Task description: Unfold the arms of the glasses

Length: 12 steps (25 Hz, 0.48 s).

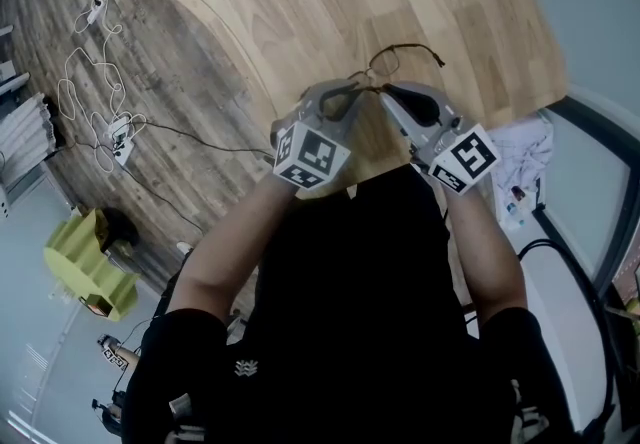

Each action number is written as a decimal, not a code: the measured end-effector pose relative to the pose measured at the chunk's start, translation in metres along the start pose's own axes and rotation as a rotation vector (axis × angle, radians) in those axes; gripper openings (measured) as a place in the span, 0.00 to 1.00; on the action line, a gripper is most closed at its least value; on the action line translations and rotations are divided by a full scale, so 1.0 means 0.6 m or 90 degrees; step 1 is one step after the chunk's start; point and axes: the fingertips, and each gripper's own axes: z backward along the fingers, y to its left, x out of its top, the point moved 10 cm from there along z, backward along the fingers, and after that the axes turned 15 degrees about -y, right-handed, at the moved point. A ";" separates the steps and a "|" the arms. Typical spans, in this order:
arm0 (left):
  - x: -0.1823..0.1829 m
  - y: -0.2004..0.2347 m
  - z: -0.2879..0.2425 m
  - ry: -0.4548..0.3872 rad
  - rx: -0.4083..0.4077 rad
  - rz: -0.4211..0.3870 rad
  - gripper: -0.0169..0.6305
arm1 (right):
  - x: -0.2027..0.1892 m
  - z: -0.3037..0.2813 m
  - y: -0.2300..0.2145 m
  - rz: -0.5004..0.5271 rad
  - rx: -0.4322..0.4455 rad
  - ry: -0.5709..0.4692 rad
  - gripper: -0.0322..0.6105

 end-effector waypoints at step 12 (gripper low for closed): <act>0.019 -0.011 0.051 -0.025 0.031 0.006 0.13 | 0.011 -0.009 0.024 0.023 0.016 0.017 0.08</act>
